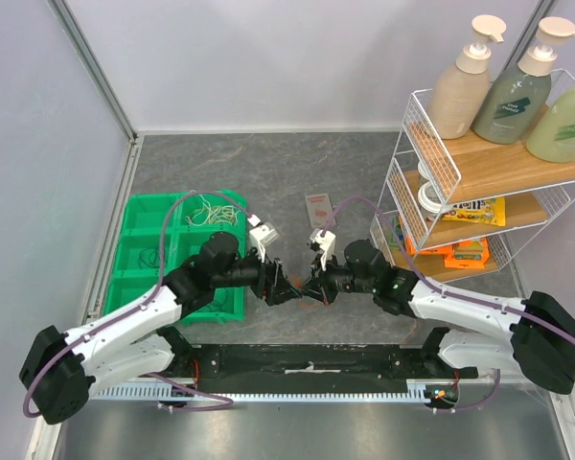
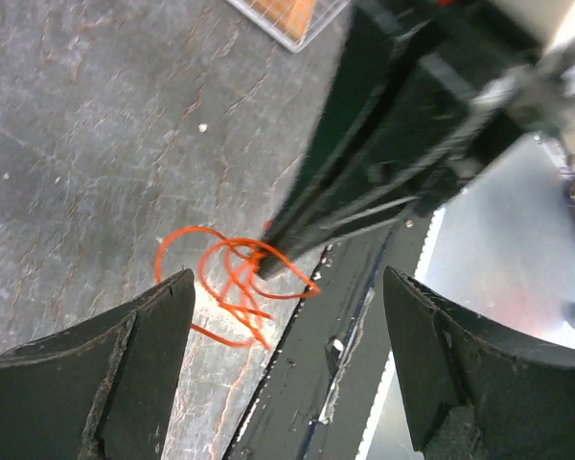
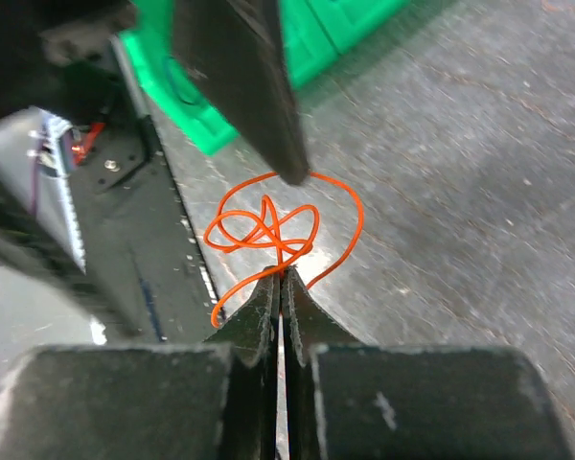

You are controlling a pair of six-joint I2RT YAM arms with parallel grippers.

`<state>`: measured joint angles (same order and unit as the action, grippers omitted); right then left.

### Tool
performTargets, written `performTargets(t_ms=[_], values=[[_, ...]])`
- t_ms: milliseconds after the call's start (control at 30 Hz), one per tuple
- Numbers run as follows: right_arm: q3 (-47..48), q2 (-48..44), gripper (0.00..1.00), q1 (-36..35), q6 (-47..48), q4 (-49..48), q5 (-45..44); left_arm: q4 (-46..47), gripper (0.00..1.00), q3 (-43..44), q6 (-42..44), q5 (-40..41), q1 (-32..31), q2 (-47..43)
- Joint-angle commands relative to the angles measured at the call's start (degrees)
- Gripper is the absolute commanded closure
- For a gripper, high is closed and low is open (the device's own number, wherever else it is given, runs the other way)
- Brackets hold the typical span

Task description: Untangle the cables

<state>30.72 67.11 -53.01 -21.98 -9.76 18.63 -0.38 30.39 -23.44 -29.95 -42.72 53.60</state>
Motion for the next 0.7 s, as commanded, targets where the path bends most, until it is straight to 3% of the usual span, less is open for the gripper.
performTargets(t_ms=[0,67,133,300,333,367,533,667], values=[[2.50,-2.95,0.98,0.19,-3.06,-5.70,7.81,-3.04,0.15,1.16,3.40,6.75,-2.28,2.55],[2.41,-3.83,0.99,0.19,-3.77,-6.67,8.52,-3.57,0.18,1.07,3.75,7.01,-2.37,3.26],[2.68,-4.97,0.98,0.19,-3.95,-6.41,8.53,-4.36,0.28,1.25,3.49,8.33,-2.37,2.91],[3.47,-7.17,0.92,0.19,-1.58,-3.25,4.58,-8.84,0.73,4.05,3.05,11.58,-2.37,3.43],[3.99,-7.26,0.89,0.19,-0.97,-2.29,3.00,-9.72,0.91,4.76,3.22,12.80,-2.37,3.52],[4.43,-7.17,0.80,0.10,-0.01,-1.24,0.55,-10.51,0.98,5.29,3.49,14.56,-2.46,3.61],[9.70,-4.19,0.20,0.10,4.56,9.21,-23.84,-15.96,0.98,10.03,4.63,27.90,-2.02,4.23],[14.44,1.60,0.09,0.19,8.09,17.04,-36.72,-21.31,0.98,14.25,-0.71,38.73,-0.88,6.24]])
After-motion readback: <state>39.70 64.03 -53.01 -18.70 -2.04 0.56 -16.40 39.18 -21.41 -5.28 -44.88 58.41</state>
